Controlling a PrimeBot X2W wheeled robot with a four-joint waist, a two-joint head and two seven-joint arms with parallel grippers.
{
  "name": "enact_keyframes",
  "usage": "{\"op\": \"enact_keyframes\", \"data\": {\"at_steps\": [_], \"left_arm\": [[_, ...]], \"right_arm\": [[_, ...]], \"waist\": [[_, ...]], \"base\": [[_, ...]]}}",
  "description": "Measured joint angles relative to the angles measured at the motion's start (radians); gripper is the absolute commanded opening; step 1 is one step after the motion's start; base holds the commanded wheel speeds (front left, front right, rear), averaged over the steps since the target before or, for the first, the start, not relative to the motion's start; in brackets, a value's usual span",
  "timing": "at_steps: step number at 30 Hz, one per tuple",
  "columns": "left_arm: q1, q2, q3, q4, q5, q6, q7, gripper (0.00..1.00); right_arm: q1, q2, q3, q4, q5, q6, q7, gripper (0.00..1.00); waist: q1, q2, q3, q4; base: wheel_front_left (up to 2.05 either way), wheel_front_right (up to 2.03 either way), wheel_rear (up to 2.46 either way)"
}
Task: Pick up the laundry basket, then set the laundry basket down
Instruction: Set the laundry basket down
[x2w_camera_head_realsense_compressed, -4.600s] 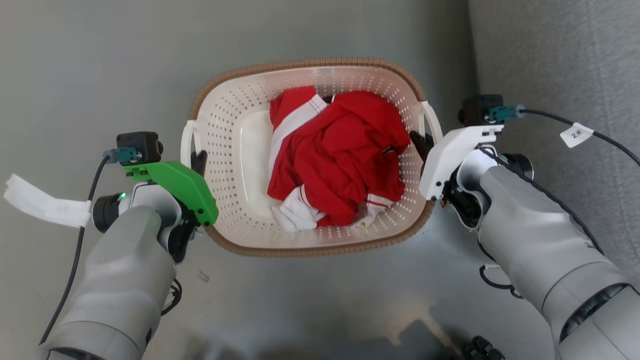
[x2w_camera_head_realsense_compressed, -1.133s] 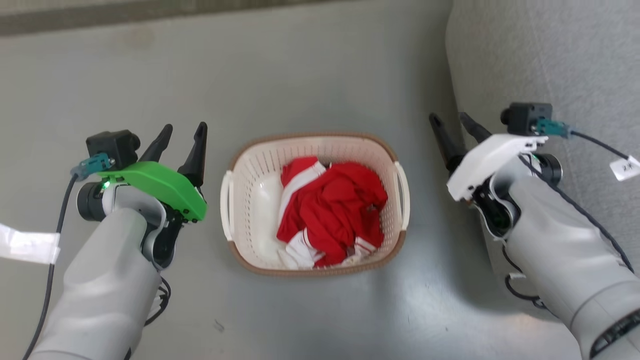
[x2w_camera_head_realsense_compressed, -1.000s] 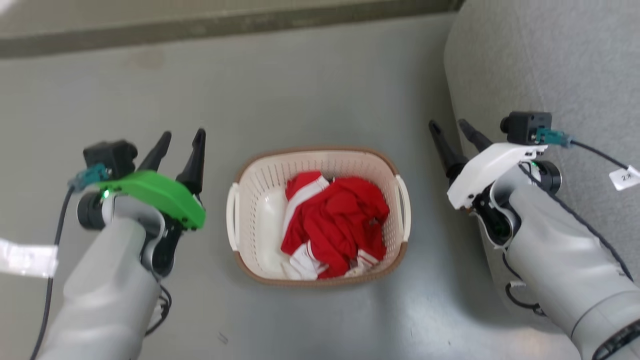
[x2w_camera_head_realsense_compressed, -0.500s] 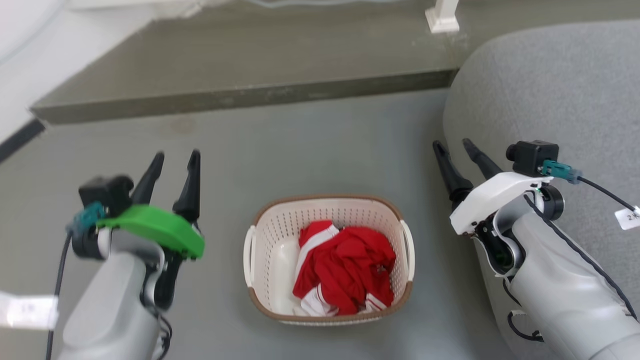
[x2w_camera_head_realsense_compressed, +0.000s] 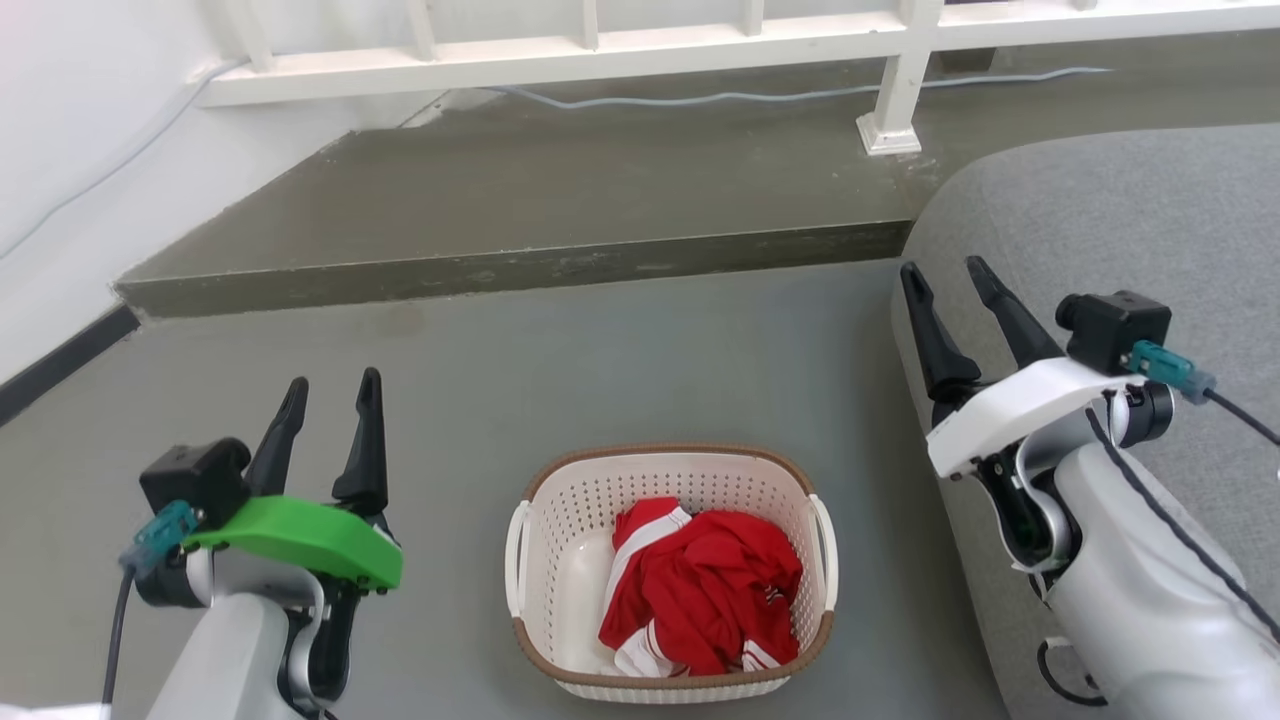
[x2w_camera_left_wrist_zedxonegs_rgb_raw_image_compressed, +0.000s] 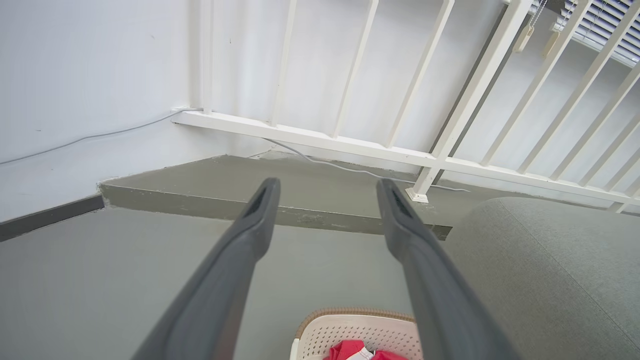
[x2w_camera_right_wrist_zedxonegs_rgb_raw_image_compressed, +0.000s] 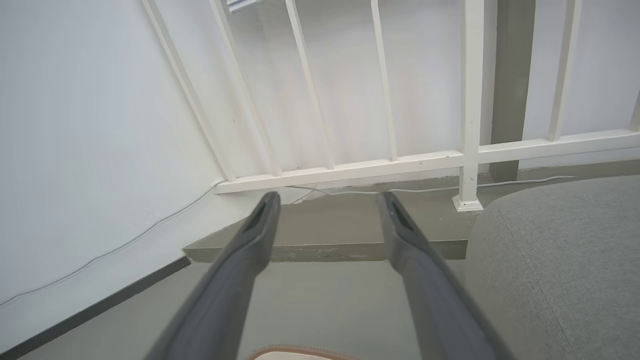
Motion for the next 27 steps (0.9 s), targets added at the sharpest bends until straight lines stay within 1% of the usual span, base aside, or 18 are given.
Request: {"op": "enact_keyframes", "data": {"at_steps": [5, 7, 14, 27], "left_arm": [[0.036, -0.005, 0.018, -0.057, 0.030, 0.001, 0.000, 1.00], [0.051, -0.006, 0.022, -0.070, 0.037, 0.001, 0.000, 1.00], [0.102, -0.014, 0.032, -0.105, 0.078, 0.001, 0.000, 1.00], [0.135, -0.022, 0.052, -0.146, 0.122, 0.001, 0.000, 1.00]], "right_arm": [[0.044, -0.001, -0.016, -0.045, -0.041, -0.008, 0.000, 1.00], [0.067, -0.001, -0.025, -0.056, -0.050, -0.016, 0.000, 1.00], [0.123, 0.003, -0.051, -0.103, -0.085, -0.017, 0.000, 1.00], [0.169, 0.017, -0.080, -0.149, -0.120, -0.016, 0.000, 1.00]], "waist": [[0.0000, 0.0000, -0.008, 0.000], [0.0000, 0.0000, -0.009, 0.000], [0.0000, 0.0000, -0.007, -0.002], [0.0000, 0.0000, -0.007, -0.004]], "base": [[0.00, 0.00, 0.00], [0.00, 0.00, 0.00], [0.00, 0.00, 0.00], [0.00, 0.00, 0.00]]}}
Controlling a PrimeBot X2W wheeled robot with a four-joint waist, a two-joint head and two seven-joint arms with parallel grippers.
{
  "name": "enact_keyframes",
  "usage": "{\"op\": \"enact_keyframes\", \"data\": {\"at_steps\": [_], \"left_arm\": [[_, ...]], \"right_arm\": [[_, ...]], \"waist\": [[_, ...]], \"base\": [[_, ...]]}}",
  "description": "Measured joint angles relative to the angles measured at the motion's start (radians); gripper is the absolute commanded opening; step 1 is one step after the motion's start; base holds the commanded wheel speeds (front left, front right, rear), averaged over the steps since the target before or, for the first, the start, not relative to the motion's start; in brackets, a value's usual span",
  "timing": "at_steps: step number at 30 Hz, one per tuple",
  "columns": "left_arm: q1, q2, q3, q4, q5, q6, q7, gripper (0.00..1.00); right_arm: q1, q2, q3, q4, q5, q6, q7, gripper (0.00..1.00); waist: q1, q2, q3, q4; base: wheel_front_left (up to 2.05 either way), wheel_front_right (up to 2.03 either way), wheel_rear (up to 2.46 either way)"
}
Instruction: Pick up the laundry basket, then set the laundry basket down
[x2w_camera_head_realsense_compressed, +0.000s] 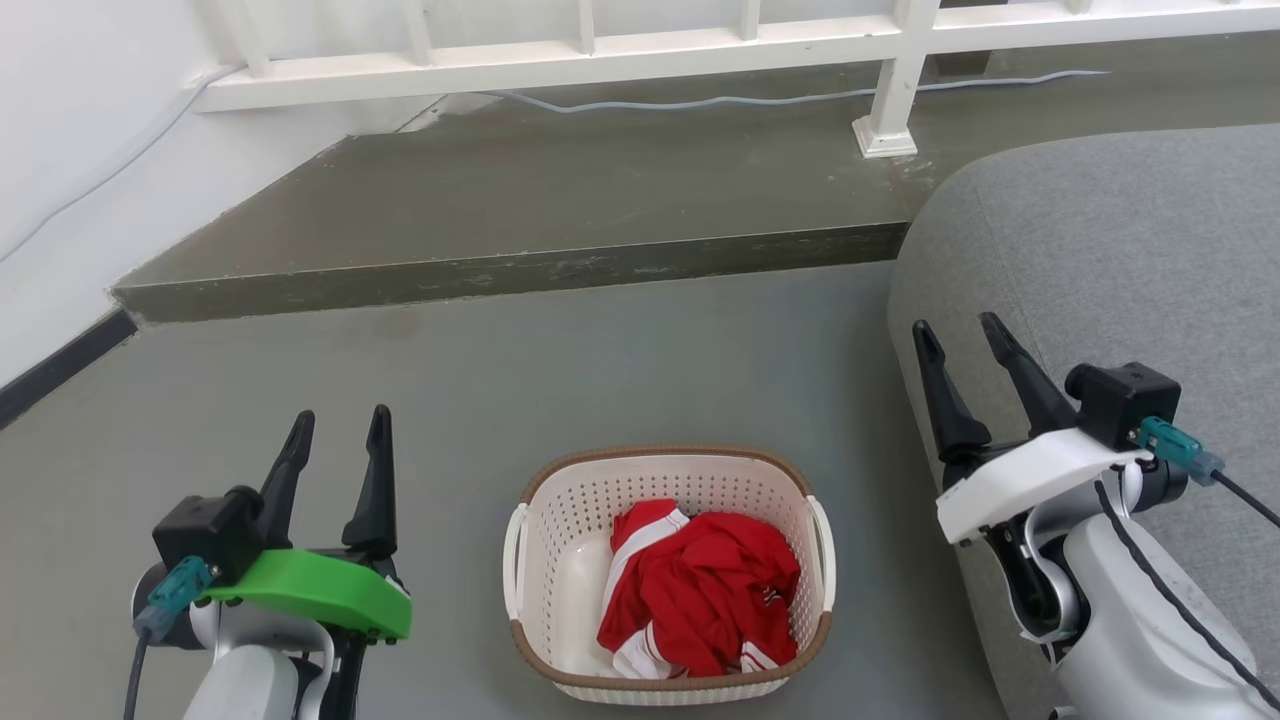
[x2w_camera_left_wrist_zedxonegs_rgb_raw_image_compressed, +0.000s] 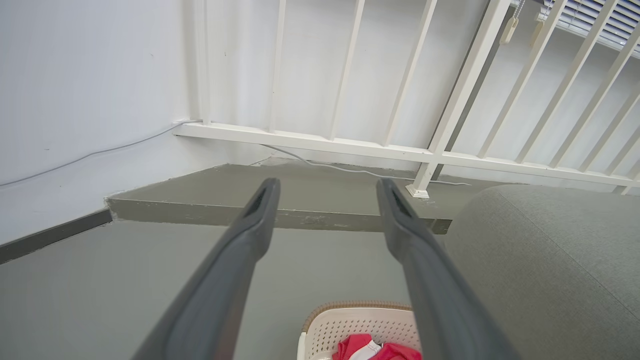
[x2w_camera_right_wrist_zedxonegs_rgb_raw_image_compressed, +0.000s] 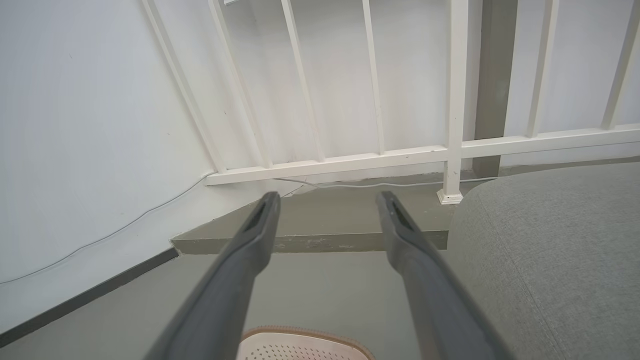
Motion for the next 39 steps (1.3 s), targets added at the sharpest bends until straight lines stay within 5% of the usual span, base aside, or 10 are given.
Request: {"op": "enact_keyframes", "data": {"at_steps": [23, 24, 39], "left_arm": [[0.032, -0.013, 0.022, -0.026, 0.048, -0.002, 0.000, 1.00], [0.034, -0.015, 0.021, -0.024, 0.048, -0.007, 0.000, 0.00], [0.068, -0.035, 0.037, 0.036, -0.055, -0.008, 0.037, 0.00]], "right_arm": [[0.045, 0.016, -0.048, -0.030, -0.051, 0.003, 0.000, 1.00], [0.046, 0.018, -0.047, -0.028, -0.051, 0.004, 0.000, 0.00], [0.105, 0.049, -0.081, 0.019, 0.049, 0.011, 0.033, 0.00]], "waist": [[0.0000, 0.0000, 0.000, 0.000], [0.0000, 0.0000, 0.000, 0.000], [0.0000, 0.0000, -0.003, 0.002]], "base": [[0.00, 0.00, 0.00], [0.00, 0.00, 0.00], [0.00, 0.00, 0.00]]}}
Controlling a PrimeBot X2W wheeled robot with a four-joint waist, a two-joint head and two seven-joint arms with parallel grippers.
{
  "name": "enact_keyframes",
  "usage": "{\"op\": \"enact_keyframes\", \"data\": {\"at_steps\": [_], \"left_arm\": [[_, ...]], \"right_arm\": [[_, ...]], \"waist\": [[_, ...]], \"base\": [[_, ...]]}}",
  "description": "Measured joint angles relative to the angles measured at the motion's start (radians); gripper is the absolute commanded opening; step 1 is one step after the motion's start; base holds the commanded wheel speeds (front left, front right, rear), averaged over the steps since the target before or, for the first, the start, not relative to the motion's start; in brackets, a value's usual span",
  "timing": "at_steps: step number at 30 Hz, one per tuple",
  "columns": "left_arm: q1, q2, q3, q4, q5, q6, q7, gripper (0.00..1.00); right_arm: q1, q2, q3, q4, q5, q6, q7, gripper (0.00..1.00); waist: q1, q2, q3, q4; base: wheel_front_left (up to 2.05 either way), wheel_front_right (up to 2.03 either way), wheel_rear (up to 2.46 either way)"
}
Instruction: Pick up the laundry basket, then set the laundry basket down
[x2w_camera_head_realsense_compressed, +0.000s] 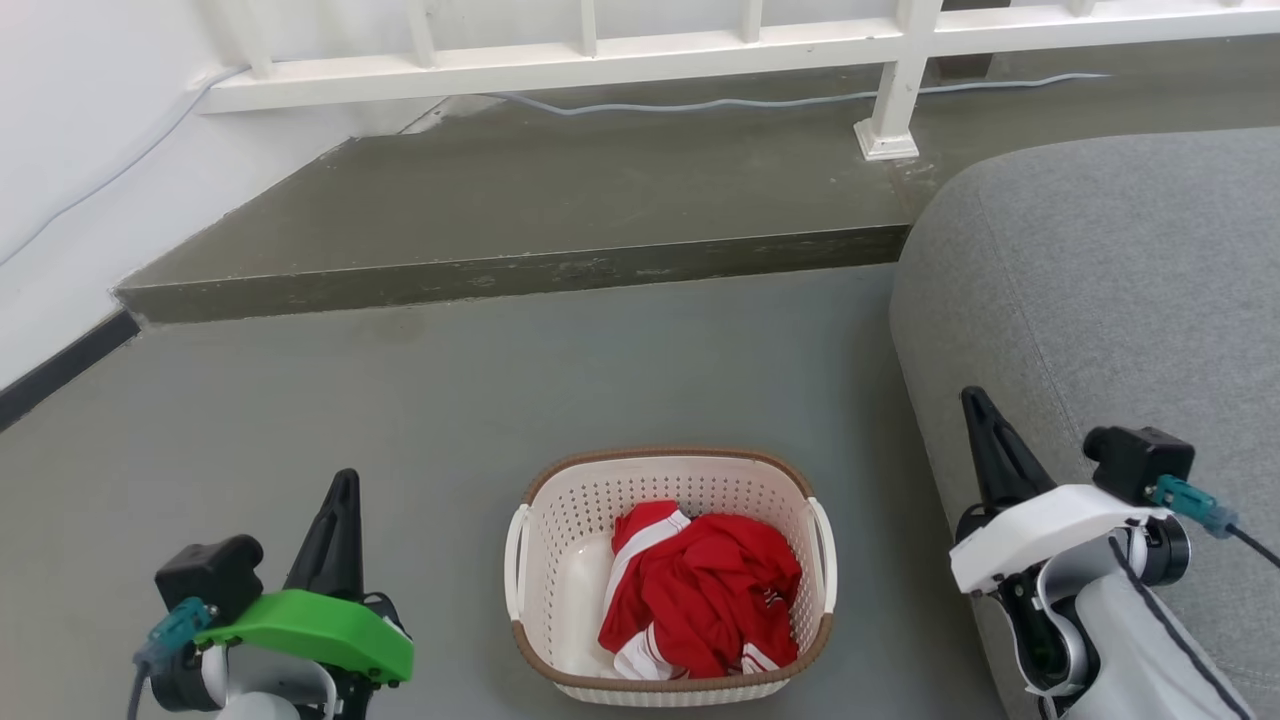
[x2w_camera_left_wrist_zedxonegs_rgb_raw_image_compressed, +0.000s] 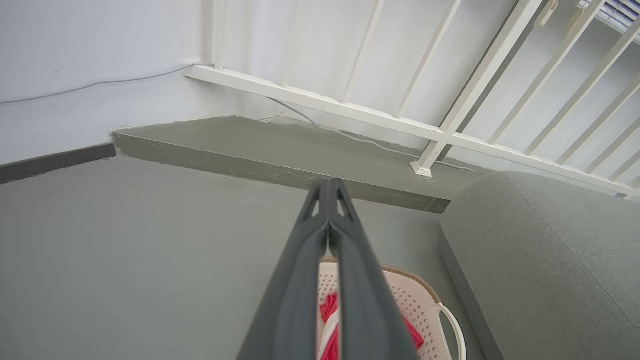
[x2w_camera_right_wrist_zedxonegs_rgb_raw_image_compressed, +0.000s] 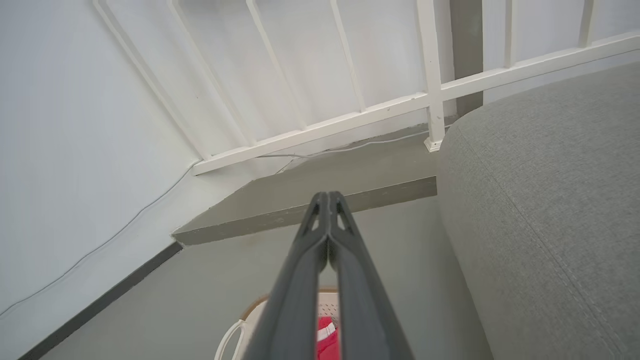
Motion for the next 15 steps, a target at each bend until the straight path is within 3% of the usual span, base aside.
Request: {"op": "enact_keyframes", "data": {"at_steps": [15], "left_arm": [[0.000, -0.006, 0.039, 0.005, -0.165, -0.010, 0.049, 0.00]], "right_arm": [[0.000, 0.018, -0.060, -0.005, 0.178, 0.016, 0.052, 0.00]], "waist": [[0.0000, 0.0000, -0.003, 0.003]], "base": [[0.00, 0.00, 0.00]]}}
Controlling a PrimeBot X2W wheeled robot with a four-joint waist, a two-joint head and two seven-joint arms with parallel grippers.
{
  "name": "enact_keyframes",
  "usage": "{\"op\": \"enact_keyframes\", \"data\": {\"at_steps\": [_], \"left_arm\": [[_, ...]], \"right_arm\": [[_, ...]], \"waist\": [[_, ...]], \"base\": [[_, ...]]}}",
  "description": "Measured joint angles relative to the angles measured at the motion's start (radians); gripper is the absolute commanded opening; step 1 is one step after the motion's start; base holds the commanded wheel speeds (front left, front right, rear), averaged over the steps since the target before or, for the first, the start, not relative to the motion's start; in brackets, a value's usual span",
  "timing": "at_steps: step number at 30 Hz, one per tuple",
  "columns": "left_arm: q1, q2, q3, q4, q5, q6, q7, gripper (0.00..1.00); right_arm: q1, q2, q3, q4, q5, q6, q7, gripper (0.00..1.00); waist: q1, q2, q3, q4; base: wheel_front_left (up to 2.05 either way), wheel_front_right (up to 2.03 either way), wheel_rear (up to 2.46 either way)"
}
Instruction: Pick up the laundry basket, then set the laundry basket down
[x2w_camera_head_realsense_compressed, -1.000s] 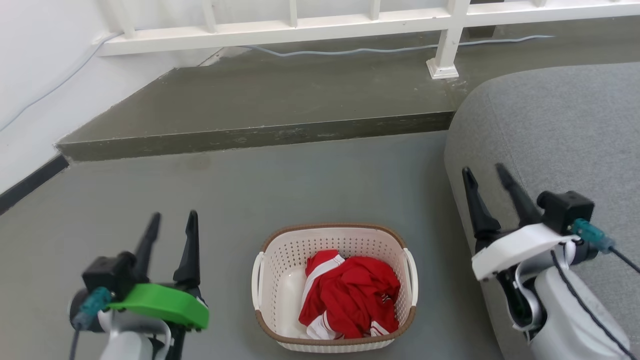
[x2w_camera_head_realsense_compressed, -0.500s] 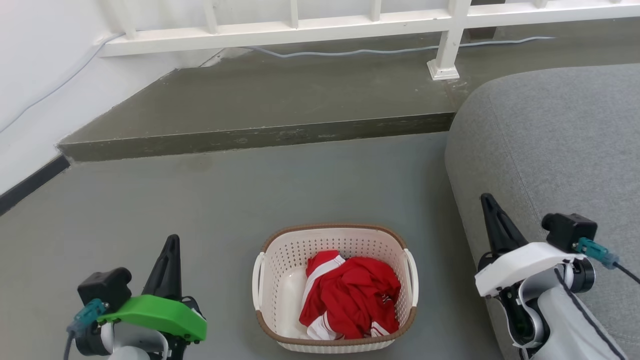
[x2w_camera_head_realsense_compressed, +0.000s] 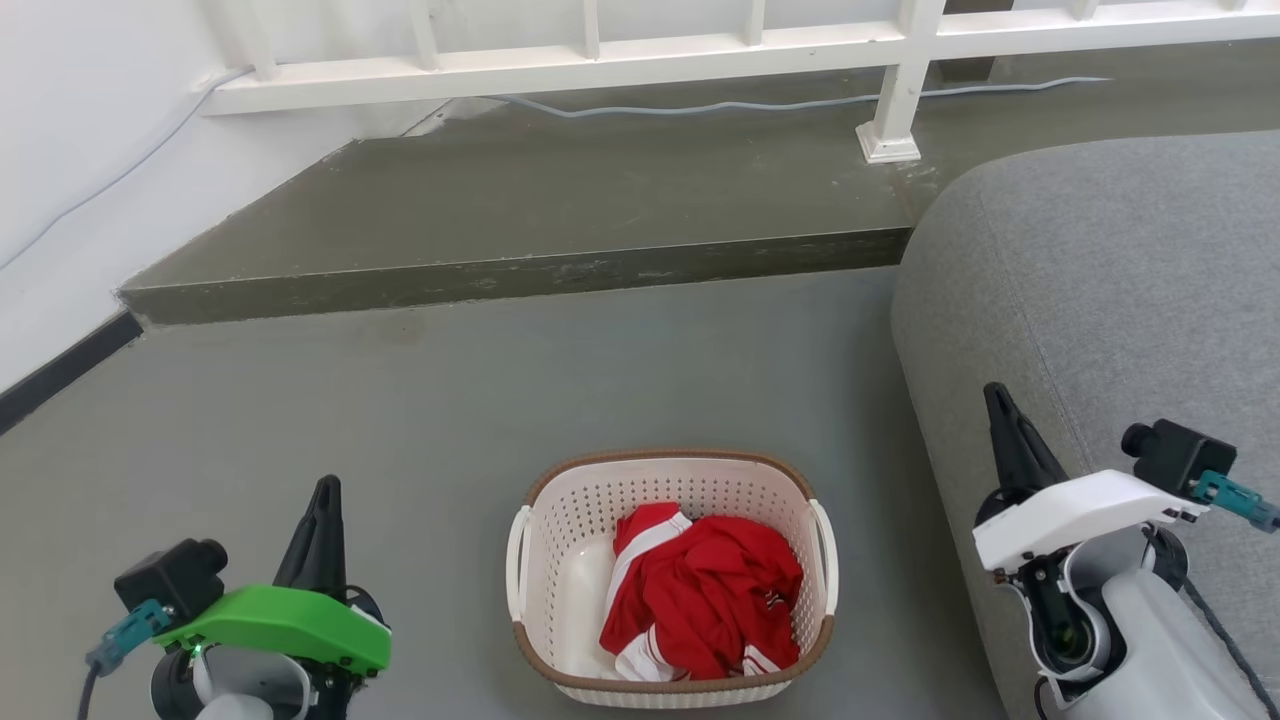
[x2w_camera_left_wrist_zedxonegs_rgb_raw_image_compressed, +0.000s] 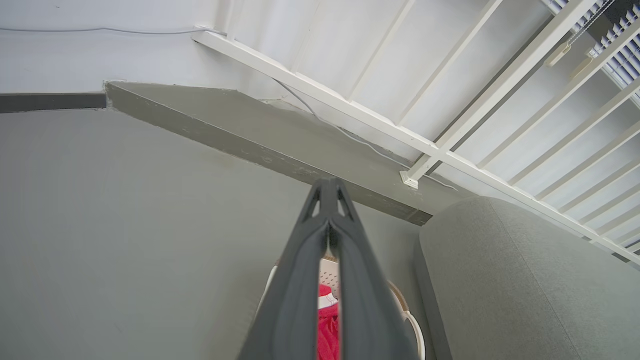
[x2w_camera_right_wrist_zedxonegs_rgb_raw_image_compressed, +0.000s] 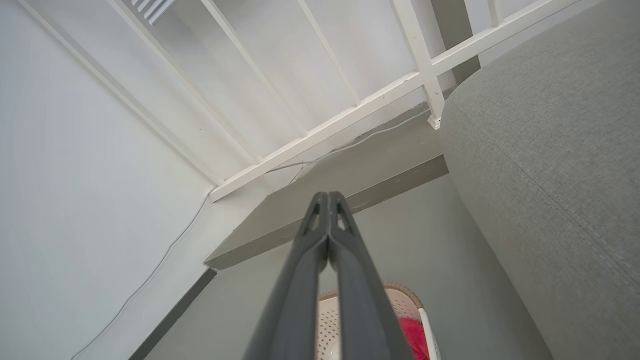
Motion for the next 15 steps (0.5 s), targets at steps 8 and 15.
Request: {"op": "enact_keyframes", "data": {"at_steps": [8, 15], "left_arm": [[0.000, -0.003, 0.027, 0.003, -0.092, -0.009, 0.033, 0.00], [0.000, -0.007, 0.052, 0.007, -0.179, -0.017, 0.063, 0.00]], "right_arm": [[0.000, 0.007, -0.036, -0.003, 0.091, 0.009, 0.029, 0.00], [0.000, 0.016, -0.073, -0.007, 0.185, 0.018, 0.058, 0.00]], "waist": [[0.0000, 0.0000, -0.002, 0.002], [0.0000, 0.0000, -0.004, 0.003]], "base": [[0.00, 0.00, 0.00], [0.00, 0.00, 0.00]]}}
